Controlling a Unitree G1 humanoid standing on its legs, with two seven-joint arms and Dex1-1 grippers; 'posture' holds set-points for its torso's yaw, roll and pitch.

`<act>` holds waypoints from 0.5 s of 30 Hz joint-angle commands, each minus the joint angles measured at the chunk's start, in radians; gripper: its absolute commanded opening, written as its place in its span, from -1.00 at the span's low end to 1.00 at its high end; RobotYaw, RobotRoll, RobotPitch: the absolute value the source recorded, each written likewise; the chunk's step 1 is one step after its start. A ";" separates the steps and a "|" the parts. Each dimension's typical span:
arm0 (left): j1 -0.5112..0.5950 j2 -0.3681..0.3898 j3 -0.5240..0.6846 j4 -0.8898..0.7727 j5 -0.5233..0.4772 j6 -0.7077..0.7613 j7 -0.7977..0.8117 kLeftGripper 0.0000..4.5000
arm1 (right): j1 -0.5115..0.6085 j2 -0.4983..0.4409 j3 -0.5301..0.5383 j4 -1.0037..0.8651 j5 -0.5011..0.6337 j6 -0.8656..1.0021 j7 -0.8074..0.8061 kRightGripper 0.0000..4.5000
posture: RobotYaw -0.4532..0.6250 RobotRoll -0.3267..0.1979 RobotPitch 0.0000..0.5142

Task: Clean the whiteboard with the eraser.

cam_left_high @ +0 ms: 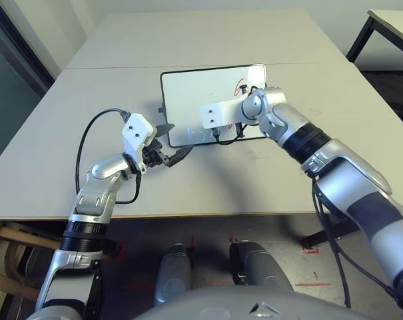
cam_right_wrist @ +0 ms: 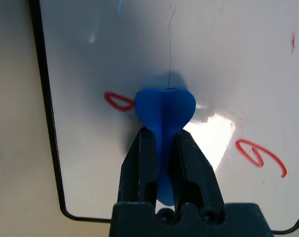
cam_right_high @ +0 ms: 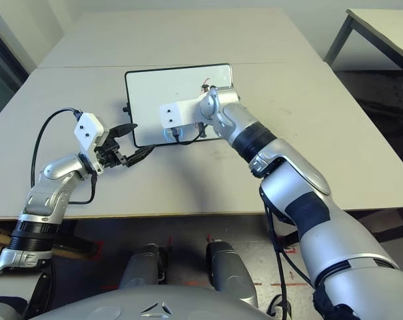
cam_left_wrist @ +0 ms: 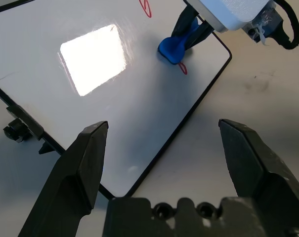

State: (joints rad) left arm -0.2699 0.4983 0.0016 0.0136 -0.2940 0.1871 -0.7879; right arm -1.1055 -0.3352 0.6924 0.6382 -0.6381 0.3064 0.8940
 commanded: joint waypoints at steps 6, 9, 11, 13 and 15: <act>-0.022 0.006 0.001 0.010 0.008 -0.002 -0.005 1.00 | 0.052 -0.035 0.003 0.028 -0.037 0.024 0.011 -0.92 | -0.34 0.25 -0.73; -0.026 0.005 0.001 0.013 0.009 -0.002 -0.005 1.00 | 0.067 -0.022 0.009 0.003 -0.036 0.022 0.023 -0.92 | -0.33 0.25 -0.75; -0.026 0.006 0.000 0.013 0.009 -0.002 -0.004 1.00 | 0.079 -0.014 0.016 -0.017 -0.038 0.018 0.031 -0.92 | -0.33 0.25 -0.75; -0.026 0.006 0.001 0.011 0.009 -0.001 -0.003 1.00 | 0.093 -0.006 0.023 -0.035 -0.041 0.014 0.037 -0.92 | -0.32 0.25 -0.75; -0.024 0.007 0.002 0.008 0.009 0.000 -0.002 1.00 | 0.105 0.003 0.029 -0.052 -0.047 0.002 0.040 -0.93 | -0.31 0.25 -0.75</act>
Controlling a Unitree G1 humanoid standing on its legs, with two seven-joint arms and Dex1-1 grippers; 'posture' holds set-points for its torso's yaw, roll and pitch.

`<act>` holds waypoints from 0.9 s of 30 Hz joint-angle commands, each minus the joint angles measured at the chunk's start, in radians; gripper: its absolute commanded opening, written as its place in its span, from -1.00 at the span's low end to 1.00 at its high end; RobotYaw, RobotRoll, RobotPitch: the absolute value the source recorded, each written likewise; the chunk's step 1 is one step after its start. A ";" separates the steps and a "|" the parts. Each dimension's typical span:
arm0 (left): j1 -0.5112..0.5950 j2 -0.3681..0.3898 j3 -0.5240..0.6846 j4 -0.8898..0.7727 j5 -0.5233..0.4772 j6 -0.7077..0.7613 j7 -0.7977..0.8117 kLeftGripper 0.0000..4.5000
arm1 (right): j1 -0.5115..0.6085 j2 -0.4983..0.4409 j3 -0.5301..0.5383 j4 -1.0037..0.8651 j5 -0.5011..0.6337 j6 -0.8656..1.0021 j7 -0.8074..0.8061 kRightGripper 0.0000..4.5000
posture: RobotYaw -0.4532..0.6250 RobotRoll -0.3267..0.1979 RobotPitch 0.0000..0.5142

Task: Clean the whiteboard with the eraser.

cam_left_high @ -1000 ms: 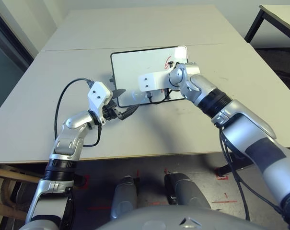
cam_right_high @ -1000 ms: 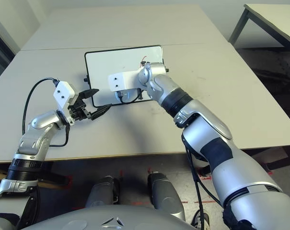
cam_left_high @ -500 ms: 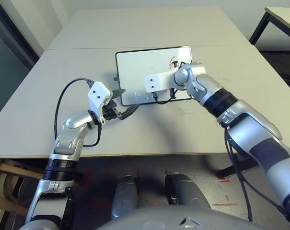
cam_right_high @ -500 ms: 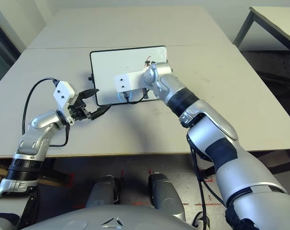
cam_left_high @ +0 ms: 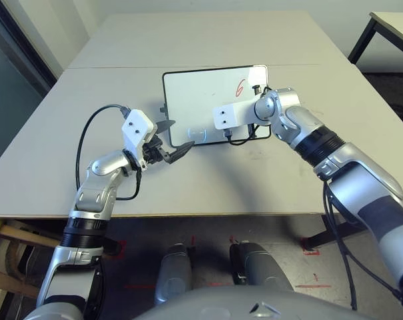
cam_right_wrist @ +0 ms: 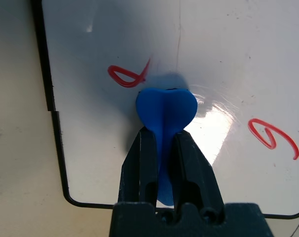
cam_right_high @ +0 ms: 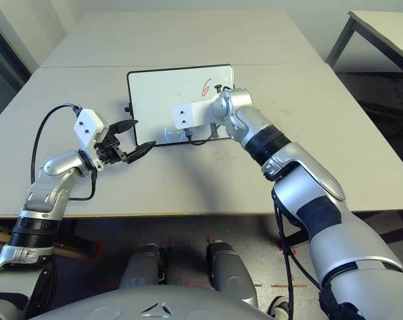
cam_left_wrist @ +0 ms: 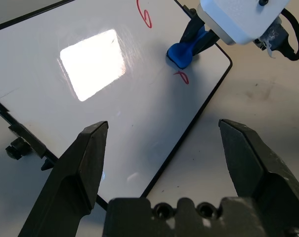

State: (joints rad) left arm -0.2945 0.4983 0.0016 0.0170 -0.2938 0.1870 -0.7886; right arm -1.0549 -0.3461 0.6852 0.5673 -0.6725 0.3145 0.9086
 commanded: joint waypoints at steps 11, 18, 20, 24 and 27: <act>0.009 0.006 0.004 -0.002 0.008 0.002 0.003 1.00 | 0.073 0.071 0.037 0.000 -0.046 -0.032 0.017 -0.93 | -0.30 0.25 -0.74; 0.010 0.002 0.003 -0.003 0.008 0.001 0.006 1.00 | 0.048 0.124 0.026 0.048 -0.059 -0.047 -0.007 -0.93 | -0.29 0.25 -0.75; 0.011 0.002 0.003 -0.004 0.009 0.001 0.007 1.00 | 0.041 0.138 0.024 0.058 -0.059 -0.049 -0.011 -0.93 | -0.29 0.25 -0.75; 0.013 0.002 0.003 -0.006 0.009 0.002 0.007 1.00 | 0.030 0.152 0.021 0.079 -0.061 -0.053 -0.019 -0.93 | -0.29 0.25 -0.75; 0.015 0.003 0.004 -0.006 0.009 0.001 0.007 1.00 | 0.023 0.151 0.014 0.100 -0.062 -0.060 -0.031 -0.93 | -0.29 0.25 -0.75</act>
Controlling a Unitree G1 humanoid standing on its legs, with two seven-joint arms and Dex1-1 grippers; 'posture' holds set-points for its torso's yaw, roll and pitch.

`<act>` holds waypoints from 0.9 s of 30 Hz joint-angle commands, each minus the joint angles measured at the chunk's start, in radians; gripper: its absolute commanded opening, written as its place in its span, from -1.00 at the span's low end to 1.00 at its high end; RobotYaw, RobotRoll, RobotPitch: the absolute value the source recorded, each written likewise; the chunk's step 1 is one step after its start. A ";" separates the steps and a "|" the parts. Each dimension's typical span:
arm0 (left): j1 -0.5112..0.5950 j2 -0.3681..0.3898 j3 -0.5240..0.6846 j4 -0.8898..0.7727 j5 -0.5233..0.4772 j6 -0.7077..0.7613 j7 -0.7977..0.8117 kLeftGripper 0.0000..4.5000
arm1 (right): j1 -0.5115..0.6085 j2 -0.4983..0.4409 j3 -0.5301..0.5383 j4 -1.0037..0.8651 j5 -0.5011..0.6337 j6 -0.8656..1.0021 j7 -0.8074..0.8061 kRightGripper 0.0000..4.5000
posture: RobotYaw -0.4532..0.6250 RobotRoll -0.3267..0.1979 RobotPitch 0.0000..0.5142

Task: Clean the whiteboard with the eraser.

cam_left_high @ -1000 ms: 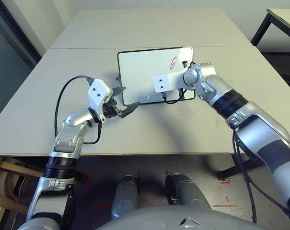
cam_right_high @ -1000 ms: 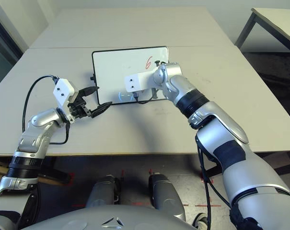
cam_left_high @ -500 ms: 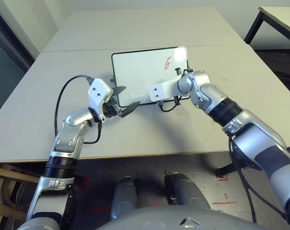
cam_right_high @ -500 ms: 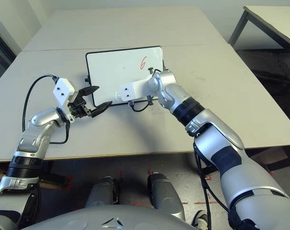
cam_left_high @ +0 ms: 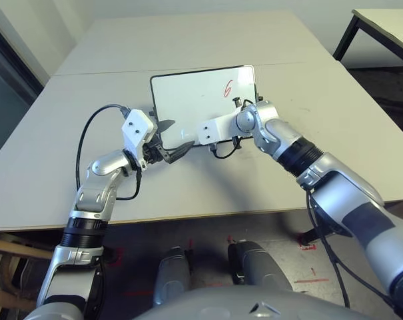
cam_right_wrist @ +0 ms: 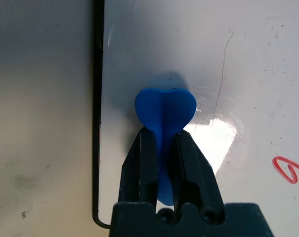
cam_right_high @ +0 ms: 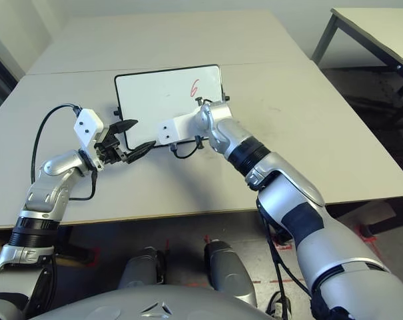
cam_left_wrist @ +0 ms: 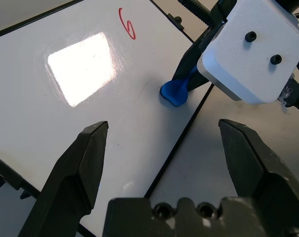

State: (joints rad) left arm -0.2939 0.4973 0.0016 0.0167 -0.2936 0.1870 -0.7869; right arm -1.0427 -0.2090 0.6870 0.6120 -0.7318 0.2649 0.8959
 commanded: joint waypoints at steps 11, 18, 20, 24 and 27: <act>0.010 0.002 0.002 0.002 0.009 -0.002 0.002 1.00 | -0.053 -0.034 -0.011 0.149 -0.011 -0.048 -0.051 -0.94 | -0.31 0.25 -0.75; 0.007 0.005 0.000 0.006 0.009 -0.003 -0.003 1.00 | -0.103 -0.036 -0.032 0.202 0.005 -0.054 -0.082 -0.94 | -0.31 0.25 -0.76; 0.007 0.006 0.000 0.006 0.010 -0.003 -0.004 1.00 | -0.115 -0.035 -0.040 0.214 0.009 -0.057 -0.087 -0.94 | -0.31 0.25 -0.76; 0.005 0.007 0.001 0.006 0.011 -0.003 -0.004 1.00 | -0.129 -0.041 -0.050 0.222 0.012 -0.062 -0.084 -0.94 | -0.31 0.25 -0.76; 0.001 0.006 0.000 0.012 0.012 -0.005 -0.006 1.00 | -0.141 -0.046 -0.058 0.228 0.016 -0.063 -0.084 -0.94 | -0.31 0.25 -0.77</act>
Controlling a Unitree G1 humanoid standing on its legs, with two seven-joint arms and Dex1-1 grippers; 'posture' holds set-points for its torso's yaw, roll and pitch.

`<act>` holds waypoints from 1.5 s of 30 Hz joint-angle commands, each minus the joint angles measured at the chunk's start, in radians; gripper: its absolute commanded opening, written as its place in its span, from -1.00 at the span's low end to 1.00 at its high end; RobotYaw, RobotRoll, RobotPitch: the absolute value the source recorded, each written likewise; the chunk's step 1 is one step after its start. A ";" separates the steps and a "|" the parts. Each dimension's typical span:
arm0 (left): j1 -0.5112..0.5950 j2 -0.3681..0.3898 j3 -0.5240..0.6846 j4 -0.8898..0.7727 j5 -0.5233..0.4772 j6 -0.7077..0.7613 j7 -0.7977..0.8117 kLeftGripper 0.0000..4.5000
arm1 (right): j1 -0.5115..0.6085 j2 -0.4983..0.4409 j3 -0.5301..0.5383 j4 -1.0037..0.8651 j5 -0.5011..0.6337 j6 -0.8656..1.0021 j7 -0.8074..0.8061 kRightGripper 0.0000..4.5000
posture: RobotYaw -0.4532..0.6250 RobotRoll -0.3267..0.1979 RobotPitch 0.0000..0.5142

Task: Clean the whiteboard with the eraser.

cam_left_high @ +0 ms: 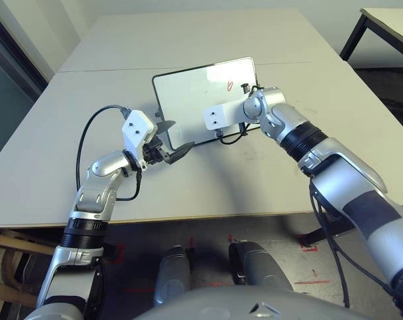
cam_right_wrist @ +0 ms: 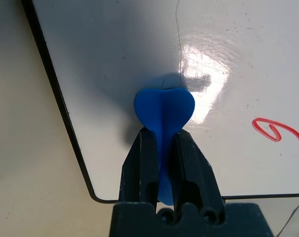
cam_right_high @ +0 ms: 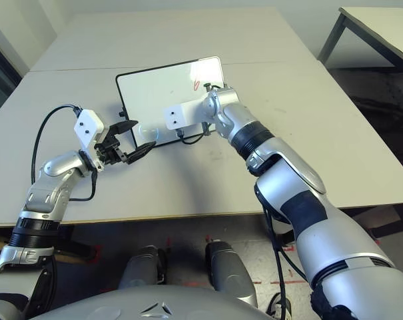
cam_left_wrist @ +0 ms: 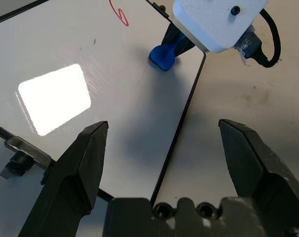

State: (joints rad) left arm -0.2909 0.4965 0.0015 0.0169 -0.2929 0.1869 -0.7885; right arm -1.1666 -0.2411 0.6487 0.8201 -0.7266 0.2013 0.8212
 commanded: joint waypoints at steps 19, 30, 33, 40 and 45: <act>-0.021 -0.001 -0.006 0.030 0.017 -0.018 -0.005 1.00 | -0.219 -0.041 -0.104 0.252 0.102 -0.076 -0.042 -0.94 | -0.30 0.25 -0.82; -0.010 -0.002 0.000 0.020 0.018 -0.018 0.004 1.00 | -0.272 0.007 -0.131 0.430 0.129 -0.120 -0.125 -0.94 | -0.30 0.25 -0.82; -0.005 -0.001 0.001 0.017 0.019 -0.018 0.006 1.00 | -0.275 0.014 -0.139 0.444 0.139 -0.119 -0.136 -0.94 | -0.30 0.25 -0.82; -0.005 -0.001 0.003 0.017 0.020 -0.019 0.008 1.00 | -0.275 0.020 -0.153 0.463 0.142 -0.117 -0.163 -0.94 | -0.30 0.25 -0.82; -0.004 0.002 0.004 0.015 0.018 -0.019 0.007 1.00 | -0.270 0.022 -0.158 0.468 0.137 -0.113 -0.184 -0.94 | -0.27 0.25 -0.80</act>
State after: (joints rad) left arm -0.3021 0.4928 0.0009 0.0455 -0.2815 0.1720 -0.7821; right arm -1.4279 -0.2218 0.4984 1.2712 -0.5969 0.0860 0.6495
